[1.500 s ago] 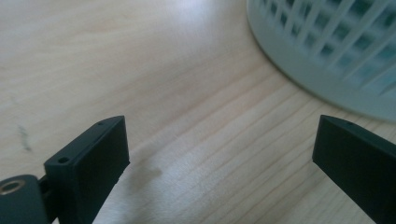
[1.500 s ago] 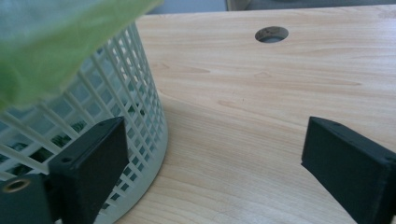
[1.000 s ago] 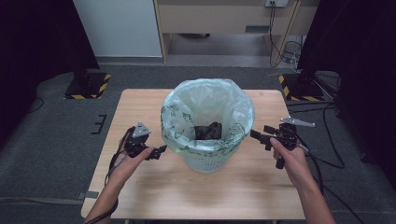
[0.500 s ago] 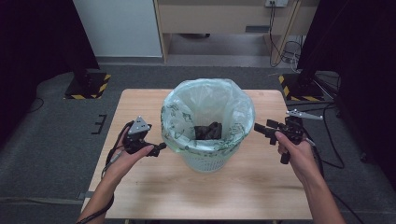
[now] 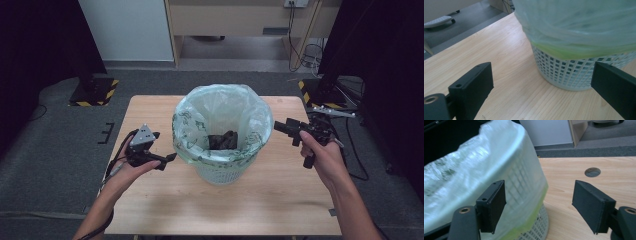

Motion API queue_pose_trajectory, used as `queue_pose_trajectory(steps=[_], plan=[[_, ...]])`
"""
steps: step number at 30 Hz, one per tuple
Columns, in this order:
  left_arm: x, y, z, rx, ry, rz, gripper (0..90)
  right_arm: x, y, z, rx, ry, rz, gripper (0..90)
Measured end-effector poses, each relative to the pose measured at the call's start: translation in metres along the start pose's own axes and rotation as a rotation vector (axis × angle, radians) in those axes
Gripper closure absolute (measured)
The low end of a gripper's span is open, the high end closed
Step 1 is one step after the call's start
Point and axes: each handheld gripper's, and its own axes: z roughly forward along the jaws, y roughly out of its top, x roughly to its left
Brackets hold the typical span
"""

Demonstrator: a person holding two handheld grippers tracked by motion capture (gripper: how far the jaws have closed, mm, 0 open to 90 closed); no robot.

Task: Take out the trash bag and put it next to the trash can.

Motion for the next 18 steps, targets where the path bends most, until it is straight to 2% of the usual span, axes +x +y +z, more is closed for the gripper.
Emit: queue_pose_trajectory(steps=[6, 8, 11, 18], plan=[[-0.004, 0.003, -0.006, -0.020, -0.011, 0.021, 3.4, 0.012, 0.014, -0.002, -0.010, 0.011, -0.011, 30.2], [-0.005, 0.005, -0.008, -0.029, -0.016, 0.026, 3.3, 0.017, 0.018, -0.002, -0.014, 0.027, -0.009, 33.8], [-0.007, 0.006, -0.012, -0.037, -0.022, 0.041, 3.3, 0.021, 0.022, 0.000, -0.013, 0.037, -0.011, 34.1], [-0.008, 0.009, -0.015, -0.046, -0.024, 0.040, 3.3, 0.025, 0.027, 0.000, -0.016, 0.041, -0.008, 35.0]])
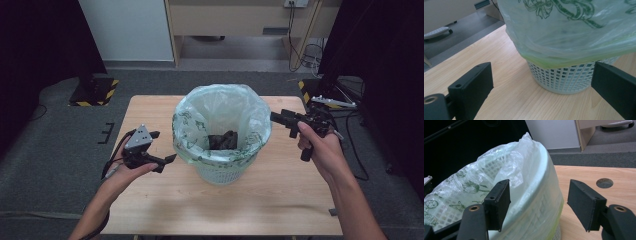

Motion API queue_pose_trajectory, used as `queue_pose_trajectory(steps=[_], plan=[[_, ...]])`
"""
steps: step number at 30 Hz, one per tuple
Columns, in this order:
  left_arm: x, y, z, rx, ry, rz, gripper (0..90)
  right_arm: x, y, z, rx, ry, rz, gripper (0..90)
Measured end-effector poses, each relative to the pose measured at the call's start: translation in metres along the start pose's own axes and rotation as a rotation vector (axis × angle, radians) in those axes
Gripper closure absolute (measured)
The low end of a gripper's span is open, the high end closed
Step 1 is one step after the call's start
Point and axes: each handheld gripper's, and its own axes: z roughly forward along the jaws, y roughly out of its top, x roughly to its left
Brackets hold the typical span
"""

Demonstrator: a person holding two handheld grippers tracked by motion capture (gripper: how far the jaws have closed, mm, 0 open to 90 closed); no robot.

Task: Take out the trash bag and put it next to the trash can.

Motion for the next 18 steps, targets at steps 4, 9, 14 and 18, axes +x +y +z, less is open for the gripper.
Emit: queue_pose_trajectory(steps=[4, 9, 14, 18], plan=[[-0.001, 0.003, -0.003, -0.013, -0.004, 0.010, 3.3, 0.008, 0.008, 0.002, -0.001, 0.011, -0.014, 35.6], [0.000, 0.006, -0.005, -0.033, -0.007, 0.025, 3.3, 0.021, 0.018, 0.007, 0.004, 0.009, -0.048, 35.6], [0.001, 0.008, -0.007, -0.039, -0.007, 0.028, 3.3, 0.033, 0.027, 0.017, 0.026, -0.029, -0.096, 36.0], [0.001, 0.008, -0.008, -0.042, -0.008, 0.029, 3.3, 0.036, 0.029, 0.025, 0.041, -0.078, -0.107, 39.1]])
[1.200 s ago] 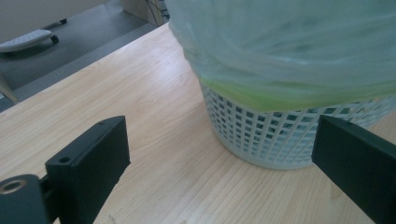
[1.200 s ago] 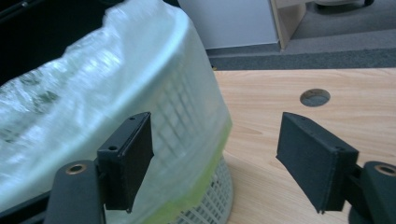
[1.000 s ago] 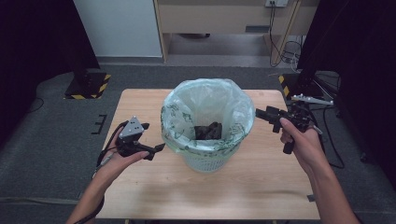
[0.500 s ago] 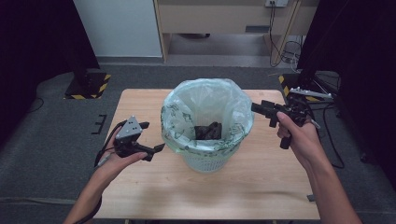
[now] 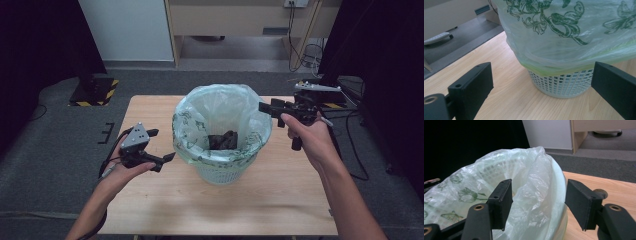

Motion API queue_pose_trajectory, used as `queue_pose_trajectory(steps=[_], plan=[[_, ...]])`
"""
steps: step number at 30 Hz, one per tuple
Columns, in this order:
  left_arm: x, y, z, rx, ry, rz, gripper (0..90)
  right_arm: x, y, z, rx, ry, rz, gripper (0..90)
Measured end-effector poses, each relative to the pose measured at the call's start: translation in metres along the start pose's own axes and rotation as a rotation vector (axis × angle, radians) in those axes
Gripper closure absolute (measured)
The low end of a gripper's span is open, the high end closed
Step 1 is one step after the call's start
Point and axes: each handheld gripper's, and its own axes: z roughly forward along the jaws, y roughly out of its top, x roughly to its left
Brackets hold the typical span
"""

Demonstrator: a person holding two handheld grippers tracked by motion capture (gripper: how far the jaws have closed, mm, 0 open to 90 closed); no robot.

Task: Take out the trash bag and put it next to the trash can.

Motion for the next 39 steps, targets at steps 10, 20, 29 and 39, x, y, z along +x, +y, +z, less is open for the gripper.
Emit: queue_pose_trajectory(steps=[10, 20, 29, 39], plan=[[0.001, -0.003, -0.004, -0.015, -0.011, -0.007, 3.2, 0.005, -0.001, 0.009, 0.032, -0.069, -0.012, 59.6], [-0.003, -0.002, -0.009, -0.047, -0.035, -0.005, 3.2, 0.005, 0.004, 0.008, 0.021, -0.032, 0.055, 90.0], [-0.010, 0.012, -0.016, -0.101, -0.069, 0.003, 3.0, 0.016, 0.023, -0.003, -0.039, -0.003, 0.111, 90.0], [-0.023, 0.031, -0.019, -0.151, -0.102, 0.031, 2.9, 0.031, 0.034, 0.004, -0.072, 0.030, 0.149, 90.0]])
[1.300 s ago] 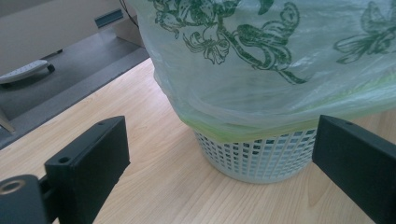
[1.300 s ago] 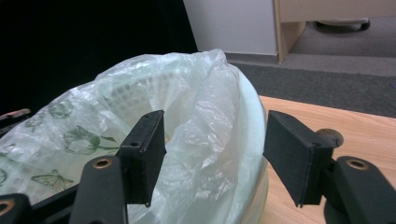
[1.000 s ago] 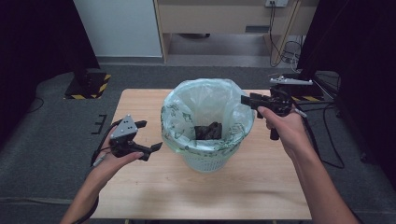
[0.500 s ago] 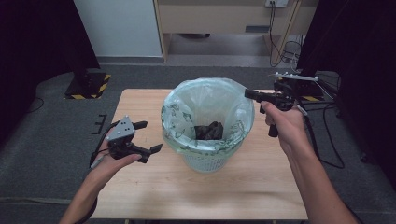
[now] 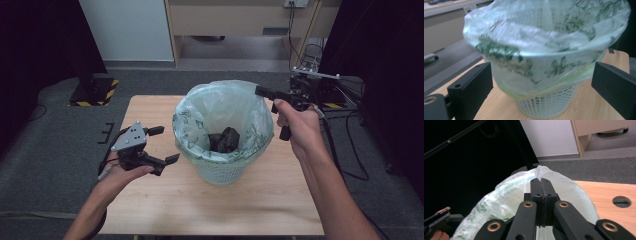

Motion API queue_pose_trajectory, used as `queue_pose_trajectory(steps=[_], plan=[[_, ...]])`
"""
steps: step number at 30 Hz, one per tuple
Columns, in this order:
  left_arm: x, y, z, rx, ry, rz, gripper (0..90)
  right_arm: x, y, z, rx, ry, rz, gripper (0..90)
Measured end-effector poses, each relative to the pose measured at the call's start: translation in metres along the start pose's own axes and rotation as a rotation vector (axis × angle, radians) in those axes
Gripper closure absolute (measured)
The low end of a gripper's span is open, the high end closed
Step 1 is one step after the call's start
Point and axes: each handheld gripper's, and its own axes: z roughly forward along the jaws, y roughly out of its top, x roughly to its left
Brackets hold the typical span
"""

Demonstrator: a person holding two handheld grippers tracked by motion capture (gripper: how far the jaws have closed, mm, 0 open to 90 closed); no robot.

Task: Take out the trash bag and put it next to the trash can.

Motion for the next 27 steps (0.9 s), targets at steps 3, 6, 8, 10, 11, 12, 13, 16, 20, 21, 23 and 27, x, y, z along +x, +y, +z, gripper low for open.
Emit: queue_pose_trajectory(steps=[3, 6, 8, 10, 11, 12, 13, 16, 20, 21, 23, 27], plan=[[-0.002, 0.004, 0.002, -0.012, -0.010, 0.003, 2.9, 0.005, 0.002, 0.002, -0.002, 0.004, 0.002, 90.0], [-0.005, 0.011, 0.007, -0.022, -0.022, 0.007, 2.9, 0.008, 0.002, 0.004, 0.006, 0.009, -0.002, 90.0], [-0.005, 0.014, 0.010, -0.025, -0.028, 0.003, 2.9, 0.010, 0.002, 0.006, 0.014, 0.010, -0.008, 90.0], [-0.004, 0.016, 0.012, -0.033, -0.037, -0.006, 2.9, 0.010, 0.002, 0.007, 0.018, 0.014, -0.010, 90.0], [-0.004, 0.016, 0.012, -0.033, -0.037, -0.006, 3.0, 0.011, 0.002, 0.007, 0.023, 0.017, -0.010, 90.0], [-0.004, 0.018, 0.014, -0.034, -0.043, -0.011, 3.2, 0.011, 0.002, 0.007, 0.025, 0.017, -0.009, 90.0], [-0.004, 0.018, 0.014, -0.034, -0.043, -0.011, 3.7, 0.011, 0.001, 0.008, 0.025, 0.016, -0.013, 90.0], [0.000, 0.021, 0.018, -0.025, -0.054, -0.028, 7.9, 0.012, 0.001, 0.009, 0.031, 0.020, -0.014, 90.0], [0.005, 0.024, 0.022, -0.020, -0.058, -0.061, 22.5, 0.014, 0.000, 0.011, 0.036, 0.022, -0.015, 90.0], [0.005, 0.024, 0.022, -0.020, -0.058, -0.061, 27.9, 0.015, 0.000, 0.011, 0.037, 0.022, -0.015, 90.0], [0.008, 0.025, 0.023, -0.016, -0.066, -0.070, 34.7, 0.015, 0.001, 0.012, 0.038, 0.022, -0.017, 90.0], [0.007, 0.027, 0.029, 0.009, -0.033, -0.045, 53.0, 0.017, 0.003, 0.011, 0.038, 0.020, -0.024, 90.0]])
